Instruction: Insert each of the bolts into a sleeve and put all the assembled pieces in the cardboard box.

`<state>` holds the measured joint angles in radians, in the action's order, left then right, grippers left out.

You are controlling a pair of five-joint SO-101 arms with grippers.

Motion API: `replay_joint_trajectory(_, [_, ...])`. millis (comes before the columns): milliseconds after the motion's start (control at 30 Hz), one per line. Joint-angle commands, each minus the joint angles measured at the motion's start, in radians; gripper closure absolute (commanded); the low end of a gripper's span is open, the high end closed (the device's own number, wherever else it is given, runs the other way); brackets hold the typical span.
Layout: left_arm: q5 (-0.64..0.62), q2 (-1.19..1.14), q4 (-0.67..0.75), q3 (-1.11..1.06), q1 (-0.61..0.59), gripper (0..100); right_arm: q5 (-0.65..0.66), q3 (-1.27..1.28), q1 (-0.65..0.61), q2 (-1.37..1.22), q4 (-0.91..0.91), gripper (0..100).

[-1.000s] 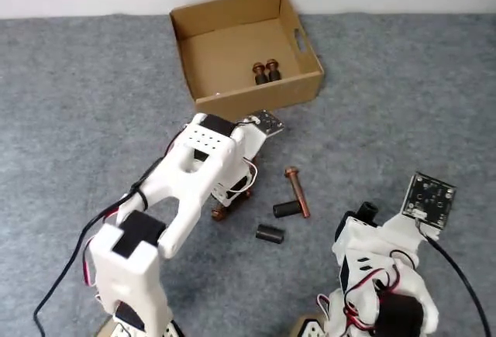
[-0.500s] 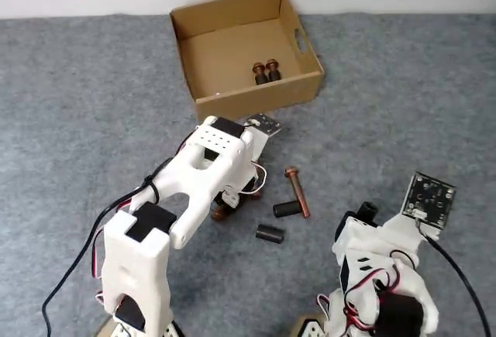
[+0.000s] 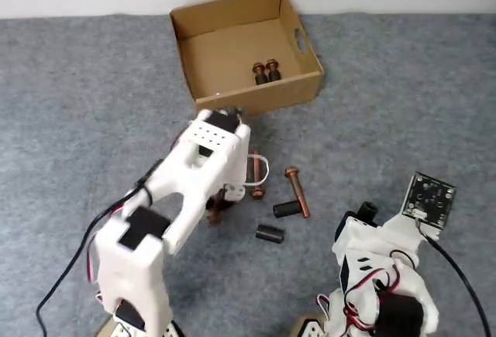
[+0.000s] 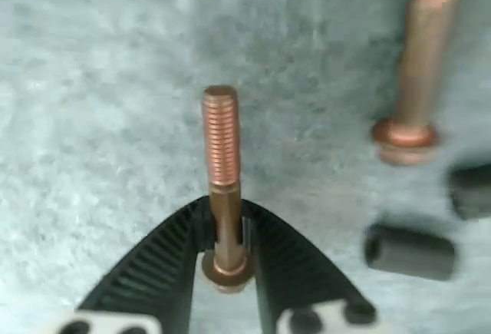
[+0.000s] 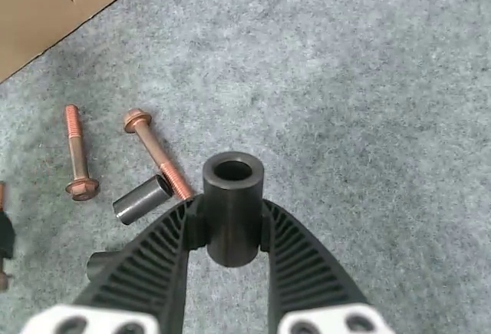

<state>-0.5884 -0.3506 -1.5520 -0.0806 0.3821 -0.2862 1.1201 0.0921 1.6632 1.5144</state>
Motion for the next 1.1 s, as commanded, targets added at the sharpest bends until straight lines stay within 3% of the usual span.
replay_joint_trajectory(0, [-0.15, 0.176, -0.017, 0.012, -0.008, 100, 0.009, -0.003, 0.004, -0.001, -0.021, 99.1])
replay_joint_trajectory(233, [-0.417, 0.315, -0.046, 0.007, -0.132, 100, 0.009, -0.003, 0.004, -0.001, -0.021, 99.1])
replay_joint_trajectory(467, [-0.657, 0.316, -0.114, 0.007, -0.296, 99, 0.009, -0.003, 0.004, -0.001, -0.021, 99.1])
replay_joint_trajectory(667, [-0.904, 0.315, -0.098, 0.008, -0.362, 99, 0.009, -0.003, 0.004, -0.001, -0.021, 99.1])
replay_joint_trajectory(1067, [-0.922, 0.233, -0.066, 0.012, -0.367, 98, 0.009, -0.003, 0.004, -0.001, -0.021, 99.1])
